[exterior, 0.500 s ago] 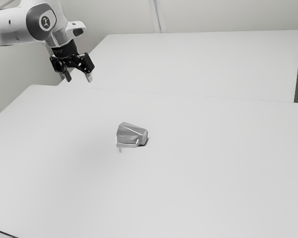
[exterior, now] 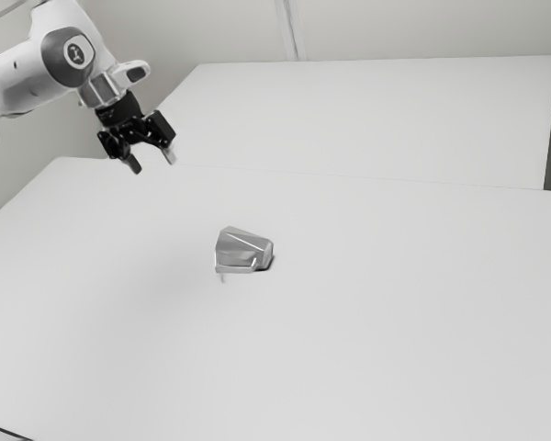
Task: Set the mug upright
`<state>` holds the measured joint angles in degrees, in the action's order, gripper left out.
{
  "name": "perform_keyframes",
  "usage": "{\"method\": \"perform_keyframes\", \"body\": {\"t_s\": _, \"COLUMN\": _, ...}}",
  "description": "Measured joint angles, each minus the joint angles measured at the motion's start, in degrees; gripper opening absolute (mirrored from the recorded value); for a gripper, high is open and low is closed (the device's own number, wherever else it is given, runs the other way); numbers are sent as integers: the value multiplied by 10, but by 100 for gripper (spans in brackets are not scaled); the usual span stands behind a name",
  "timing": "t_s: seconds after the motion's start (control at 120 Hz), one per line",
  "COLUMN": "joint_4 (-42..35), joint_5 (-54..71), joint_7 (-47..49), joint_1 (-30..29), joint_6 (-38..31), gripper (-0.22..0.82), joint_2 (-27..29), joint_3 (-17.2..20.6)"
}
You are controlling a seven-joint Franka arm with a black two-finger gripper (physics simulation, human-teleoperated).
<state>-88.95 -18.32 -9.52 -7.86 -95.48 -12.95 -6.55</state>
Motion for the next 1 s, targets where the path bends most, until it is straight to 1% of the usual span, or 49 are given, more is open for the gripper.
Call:
{"method": "perform_keyframes", "body": {"t_s": 0.092, "joint_4": -7, "joint_5": -112, "joint_7": -44, "joint_1": -37, "joint_6": 1, "gripper": 60, "joint_2": -57, "joint_3": -9}}
{"method": "perform_keyframes", "body": {"t_s": 0.183, "joint_4": -24, "joint_5": -208, "joint_7": -94, "joint_1": -51, "joint_6": 1, "gripper": 60, "joint_2": -99, "joint_3": -10}}
{"method": "perform_keyframes", "body": {"t_s": 0.267, "joint_4": -65, "joint_5": -272, "joint_7": -137, "joint_1": -50, "joint_6": -4, "gripper": 60, "joint_2": -105, "joint_3": -10}}
{"method": "perform_keyframes", "body": {"t_s": 0.4, "joint_4": -92, "joint_5": -317, "joint_7": -196, "joint_1": -43, "joint_6": -42, "gripper": 60, "joint_2": -111, "joint_3": 6}}
{"method": "perform_keyframes", "body": {"t_s": 0.667, "joint_4": -101, "joint_5": -369, "joint_7": -285, "joint_1": -42, "joint_6": -97, "gripper": 60, "joint_2": -156, "joint_3": 13}}
{"method": "perform_keyframes", "body": {"t_s": 0.867, "joint_4": -131, "joint_5": -419, "joint_7": -335, "joint_1": -43, "joint_6": -81, "gripper": 60, "joint_2": -159, "joint_3": 27}}
{"method": "perform_keyframes", "body": {"t_s": 0.908, "joint_4": -132, "joint_5": -426, "joint_7": -344, "joint_1": -43, "joint_6": -76, "gripper": 53, "joint_2": -159, "joint_3": 29}}
{"method": "perform_keyframes", "body": {"t_s": 1.0, "joint_4": -133, "joint_5": -442, "joint_7": -363, "joint_1": -43, "joint_6": -68, "gripper": 28, "joint_2": -159, "joint_3": 34}}
